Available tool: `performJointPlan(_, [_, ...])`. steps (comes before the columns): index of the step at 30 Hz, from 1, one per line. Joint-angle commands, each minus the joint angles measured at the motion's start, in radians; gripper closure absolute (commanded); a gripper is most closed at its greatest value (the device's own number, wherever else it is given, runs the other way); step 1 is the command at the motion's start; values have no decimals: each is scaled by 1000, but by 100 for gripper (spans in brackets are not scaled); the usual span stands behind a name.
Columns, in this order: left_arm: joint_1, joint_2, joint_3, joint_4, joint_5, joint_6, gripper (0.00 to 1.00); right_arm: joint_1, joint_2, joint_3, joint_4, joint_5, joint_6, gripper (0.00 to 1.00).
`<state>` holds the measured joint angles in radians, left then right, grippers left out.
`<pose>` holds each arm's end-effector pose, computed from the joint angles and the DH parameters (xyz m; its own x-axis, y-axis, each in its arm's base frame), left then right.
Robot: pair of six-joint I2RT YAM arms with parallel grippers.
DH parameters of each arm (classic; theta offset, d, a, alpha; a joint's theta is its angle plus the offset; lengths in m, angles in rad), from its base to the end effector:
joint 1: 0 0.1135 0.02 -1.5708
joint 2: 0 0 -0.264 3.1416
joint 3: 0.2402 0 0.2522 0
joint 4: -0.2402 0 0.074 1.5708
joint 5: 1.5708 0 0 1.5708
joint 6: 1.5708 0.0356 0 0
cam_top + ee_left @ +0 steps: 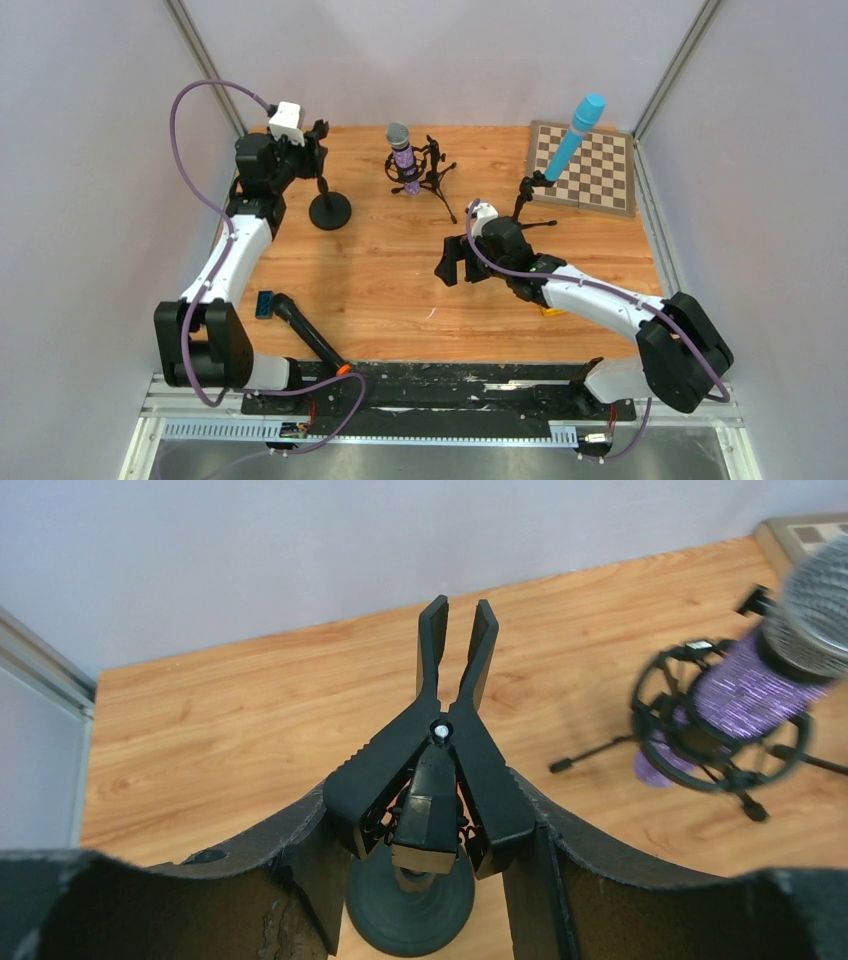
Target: Attach the microphones to the stand
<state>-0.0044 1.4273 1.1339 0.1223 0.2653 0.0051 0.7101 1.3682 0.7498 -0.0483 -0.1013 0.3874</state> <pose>0.3408 -0.0108 0.3429 -0.1689 0.0057 -0.9856 0.2635 0.9638 -0.0396 0.2155 0.1900 0.2113 -0.7020 -0.1078 -0.7040 -0.4791 0.8028 0.3548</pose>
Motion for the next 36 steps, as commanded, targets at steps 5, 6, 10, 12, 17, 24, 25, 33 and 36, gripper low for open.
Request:
performJointPlan(5, [-95,-323,-151,57,-22,-25,70,-4,-99,-3,39,1,16,9])
performJointPlan(6, [-101,-365,-170,38,-20,-30,71,-6,-105,-4,39,-3,18,8])
performJointPlan(10, [-133,-485,-224,-13,22,-55,73,-27,-130,-14,39,-33,31,8])
performJointPlan(12, [-142,-537,-243,-42,53,-60,74,-41,-145,-19,39,-50,31,7])
performJointPlan(17, [-167,-630,-286,-93,135,-81,74,-86,-189,-35,39,-88,36,5])
performJointPlan(24, [-207,-674,-319,-67,264,-112,74,-166,-242,-78,35,-137,44,4])
performJointPlan(25, [-215,-665,-320,-51,280,-113,74,-182,-248,-87,34,-148,46,4])
performJointPlan(33, [-338,-559,-288,65,331,-98,75,-275,-321,-142,12,-181,43,4])
performJointPlan(36, [-382,-483,-235,70,366,-58,75,-304,-340,-158,-1,-188,38,3])
